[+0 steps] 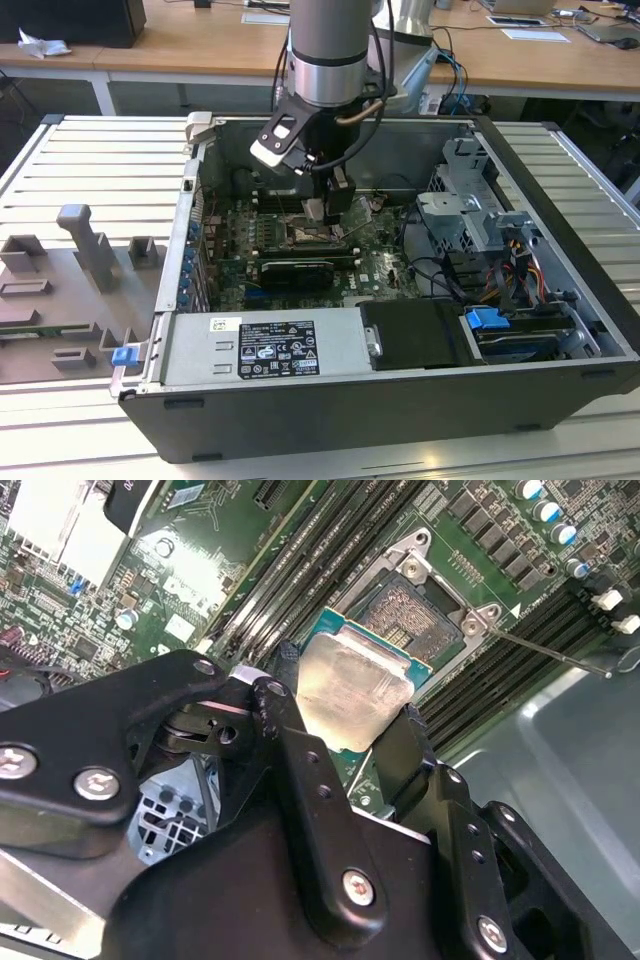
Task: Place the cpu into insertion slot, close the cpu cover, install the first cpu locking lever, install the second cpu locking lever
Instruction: 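Place the cpu into insertion slot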
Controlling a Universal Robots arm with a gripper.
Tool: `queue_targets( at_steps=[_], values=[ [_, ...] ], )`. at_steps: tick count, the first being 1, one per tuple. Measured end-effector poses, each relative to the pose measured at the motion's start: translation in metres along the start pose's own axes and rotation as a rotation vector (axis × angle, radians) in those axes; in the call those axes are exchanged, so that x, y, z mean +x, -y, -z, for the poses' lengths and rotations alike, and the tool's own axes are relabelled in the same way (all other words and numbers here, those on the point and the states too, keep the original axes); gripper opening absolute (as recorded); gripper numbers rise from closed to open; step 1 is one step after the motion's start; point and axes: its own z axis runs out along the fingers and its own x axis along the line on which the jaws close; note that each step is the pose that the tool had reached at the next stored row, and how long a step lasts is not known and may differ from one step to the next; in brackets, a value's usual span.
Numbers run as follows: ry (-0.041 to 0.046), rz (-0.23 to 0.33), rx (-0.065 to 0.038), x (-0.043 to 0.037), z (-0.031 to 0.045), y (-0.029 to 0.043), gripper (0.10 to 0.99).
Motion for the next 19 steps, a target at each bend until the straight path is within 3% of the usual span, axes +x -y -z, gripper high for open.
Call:
queue_targets(
  at_steps=[6,9,19],
  values=[
    [0.0005,-0.005,0.002,0.0000,-0.0053,0.0003,0.541],
    [0.0035,-0.044,0.002,0.0005,-0.0100,0.0006,0.541],
    [0.0029,-0.045,0.006,0.0144,-0.0256,-0.0007,0.541]
  ],
)
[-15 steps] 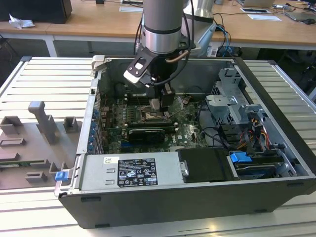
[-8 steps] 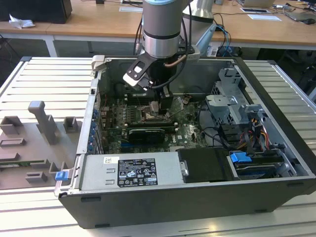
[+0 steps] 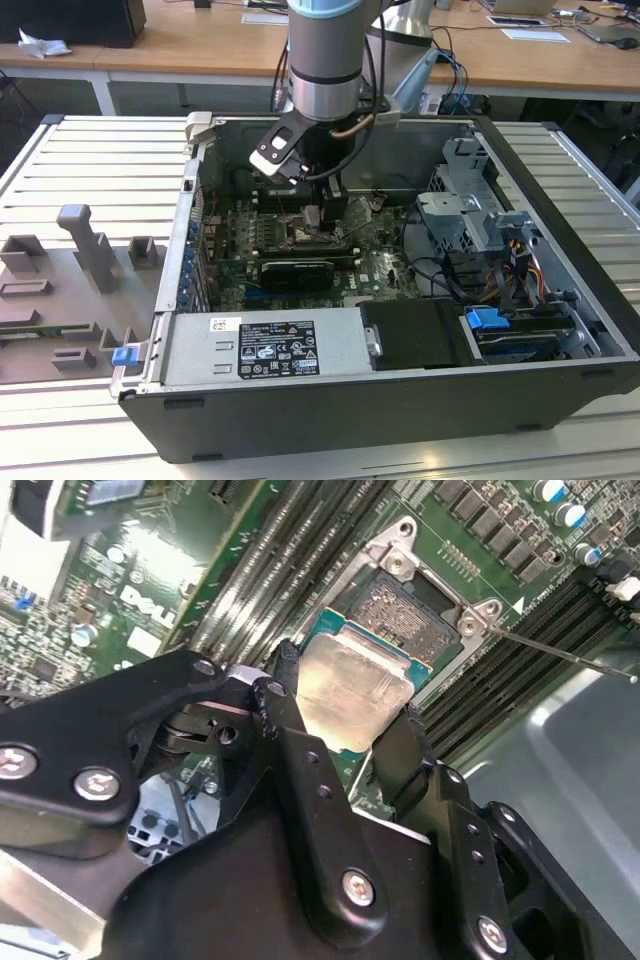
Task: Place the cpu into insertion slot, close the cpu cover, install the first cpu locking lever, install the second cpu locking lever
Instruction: 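Place the cpu into insertion slot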
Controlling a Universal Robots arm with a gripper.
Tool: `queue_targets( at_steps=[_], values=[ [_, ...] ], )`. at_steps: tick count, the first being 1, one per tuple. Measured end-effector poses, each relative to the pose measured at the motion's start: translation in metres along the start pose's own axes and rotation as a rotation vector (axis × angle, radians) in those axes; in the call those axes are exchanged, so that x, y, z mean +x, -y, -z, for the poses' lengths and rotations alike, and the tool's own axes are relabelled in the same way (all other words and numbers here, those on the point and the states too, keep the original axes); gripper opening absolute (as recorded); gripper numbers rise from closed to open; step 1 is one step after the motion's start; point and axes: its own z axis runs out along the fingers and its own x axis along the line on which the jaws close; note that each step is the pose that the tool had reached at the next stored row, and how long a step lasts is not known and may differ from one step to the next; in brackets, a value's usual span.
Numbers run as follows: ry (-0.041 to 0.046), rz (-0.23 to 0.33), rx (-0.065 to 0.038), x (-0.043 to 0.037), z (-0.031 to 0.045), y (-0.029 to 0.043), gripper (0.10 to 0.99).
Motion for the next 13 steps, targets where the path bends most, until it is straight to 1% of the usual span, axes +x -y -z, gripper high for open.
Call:
queue_targets(
  at_steps=[3,5,6,11,13],
  values=[
    [0.0001,-0.007,0.001,0.0032,-0.0041,-0.0002,0.541],
    [0.0037,-0.058,0.000,0.0033,-0.0087,0.0001,0.541],
    [0.0044,-0.068,0.000,0.0040,-0.0104,0.0004,0.541],
    [0.0029,-0.068,0.000,0.0062,-0.0144,0.0065,0.541],
    [0.0026,-0.068,0.000,0.0072,-0.0159,0.0077,0.541]
  ],
)
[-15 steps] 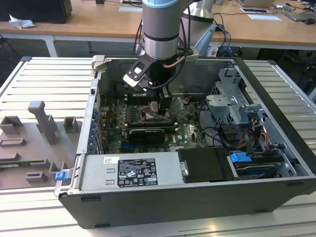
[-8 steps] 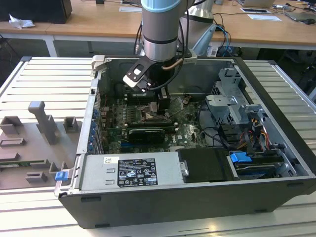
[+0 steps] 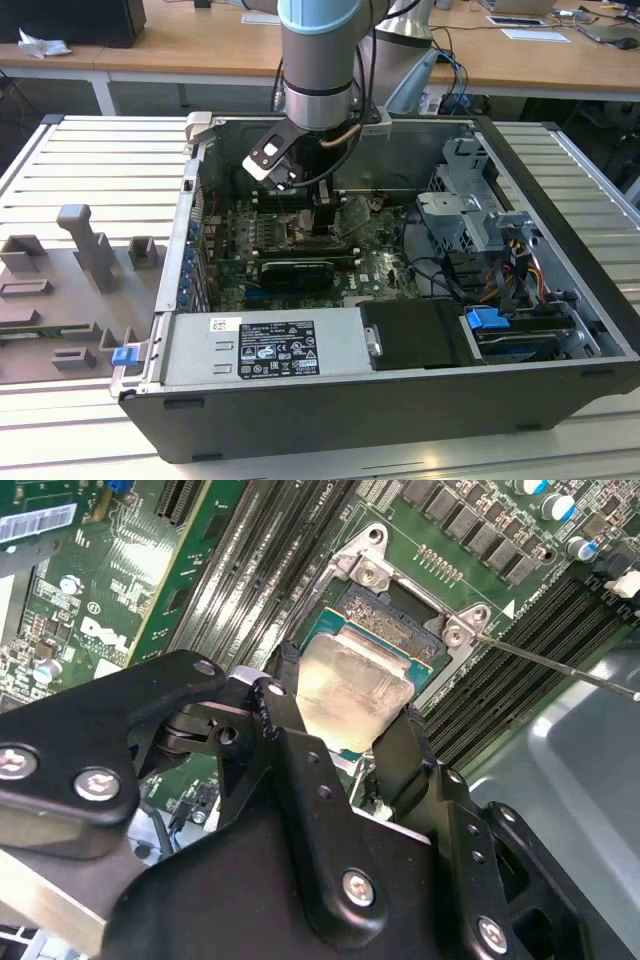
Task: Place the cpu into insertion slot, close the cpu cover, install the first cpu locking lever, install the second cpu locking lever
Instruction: 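Place the cpu into insertion slot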
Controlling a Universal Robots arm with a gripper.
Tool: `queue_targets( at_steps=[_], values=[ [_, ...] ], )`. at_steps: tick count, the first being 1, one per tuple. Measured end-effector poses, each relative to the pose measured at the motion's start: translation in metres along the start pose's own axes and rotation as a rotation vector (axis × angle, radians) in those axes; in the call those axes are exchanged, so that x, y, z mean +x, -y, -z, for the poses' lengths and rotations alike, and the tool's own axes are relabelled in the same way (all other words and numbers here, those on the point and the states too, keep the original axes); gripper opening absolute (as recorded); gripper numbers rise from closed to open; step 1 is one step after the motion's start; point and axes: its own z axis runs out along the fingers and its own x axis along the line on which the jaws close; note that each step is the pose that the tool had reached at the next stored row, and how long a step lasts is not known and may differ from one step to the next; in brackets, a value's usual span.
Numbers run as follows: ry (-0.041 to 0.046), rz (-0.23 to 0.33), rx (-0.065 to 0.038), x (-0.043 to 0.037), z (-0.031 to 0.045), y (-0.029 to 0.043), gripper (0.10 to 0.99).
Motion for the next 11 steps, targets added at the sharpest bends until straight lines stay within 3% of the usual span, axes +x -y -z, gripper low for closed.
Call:
queue_targets(
  at_steps=[7,11],
  values=[
    [0.0042,-0.067,-0.002,0.0001,-0.0018,0.0003,0.541],
    [0.0038,-0.067,-0.001,0.0006,-0.0027,0.0003,0.541]
  ],
)
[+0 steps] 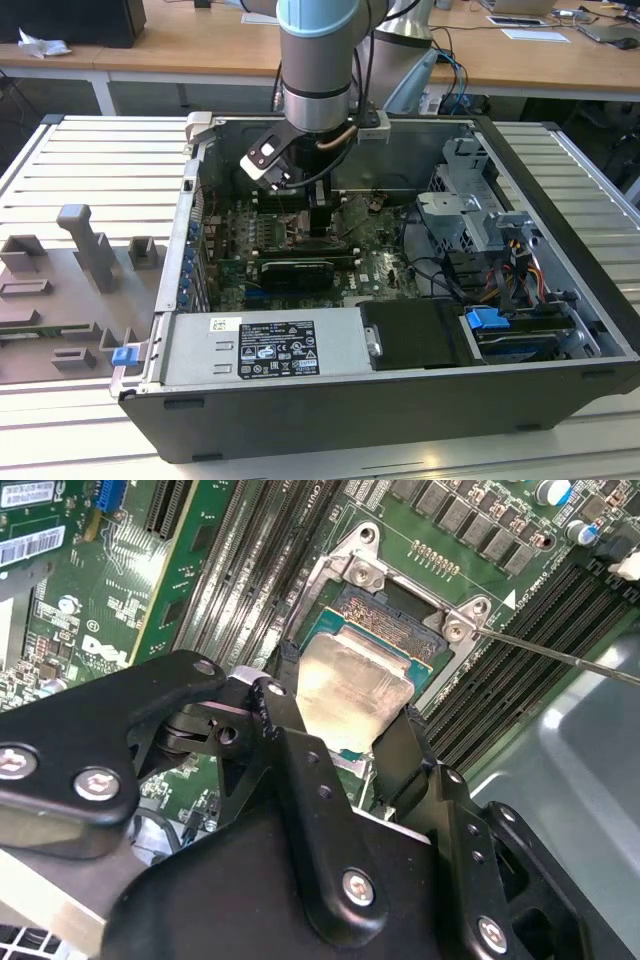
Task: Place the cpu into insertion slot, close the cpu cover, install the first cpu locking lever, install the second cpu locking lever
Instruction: 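Place the cpu into insertion slot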
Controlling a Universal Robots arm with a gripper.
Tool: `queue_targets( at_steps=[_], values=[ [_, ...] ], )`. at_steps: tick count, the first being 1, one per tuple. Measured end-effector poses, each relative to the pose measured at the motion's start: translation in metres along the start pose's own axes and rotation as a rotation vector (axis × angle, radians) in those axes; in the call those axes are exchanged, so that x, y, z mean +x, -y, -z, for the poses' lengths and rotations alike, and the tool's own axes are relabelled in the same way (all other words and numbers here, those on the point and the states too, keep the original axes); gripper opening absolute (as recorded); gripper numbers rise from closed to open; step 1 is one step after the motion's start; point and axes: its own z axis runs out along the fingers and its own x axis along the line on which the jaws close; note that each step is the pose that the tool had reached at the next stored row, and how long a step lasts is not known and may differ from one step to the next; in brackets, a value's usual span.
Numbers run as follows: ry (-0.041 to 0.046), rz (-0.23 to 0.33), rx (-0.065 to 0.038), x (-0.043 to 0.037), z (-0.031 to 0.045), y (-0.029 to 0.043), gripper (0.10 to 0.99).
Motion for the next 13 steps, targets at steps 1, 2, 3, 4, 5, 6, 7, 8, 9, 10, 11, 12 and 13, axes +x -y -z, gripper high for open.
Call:
queue_targets(
  at_steps=[1,2,3,4,5,6,7,8,9,10,11,12,13],
  values=[
    [0.0003,0.000,0.001,0.0005,-0.0004,0.0002,0.541],
    [0.0002,0.000,0.001,0.0012,-0.0012,0.0001,0.541],
    [0.0003,0.000,0.001,0.0019,-0.0018,0.0001,0.541],
    [0.0004,0.000,0.002,0.0027,-0.0027,0.0002,0.541],
    [0.0003,0.000,0.002,0.0036,-0.0037,0.0003,0.541],
    [0.0003,0.000,0.002,0.0045,-0.0048,0.0004,0.541],
    [0.0004,0.000,0.003,0.0054,-0.0062,0.0004,0.541],
    [0.0005,-0.001,0.003,0.0061,-0.0073,0.0005,0.541],
    [0.0006,-0.002,0.003,0.0069,-0.0085,0.0007,0.541],
    [0.0009,-0.006,0.003,0.0075,-0.0105,0.0013,0.541],
    [0.0009,-0.006,0.003,0.0076,-0.0125,0.0019,0.541],
    [0.0009,-0.006,0.003,0.0076,-0.0141,0.0020,0.541],
    [0.0010,-0.006,0.003,0.0076,-0.0161,0.0021,0.541]
  ],
)
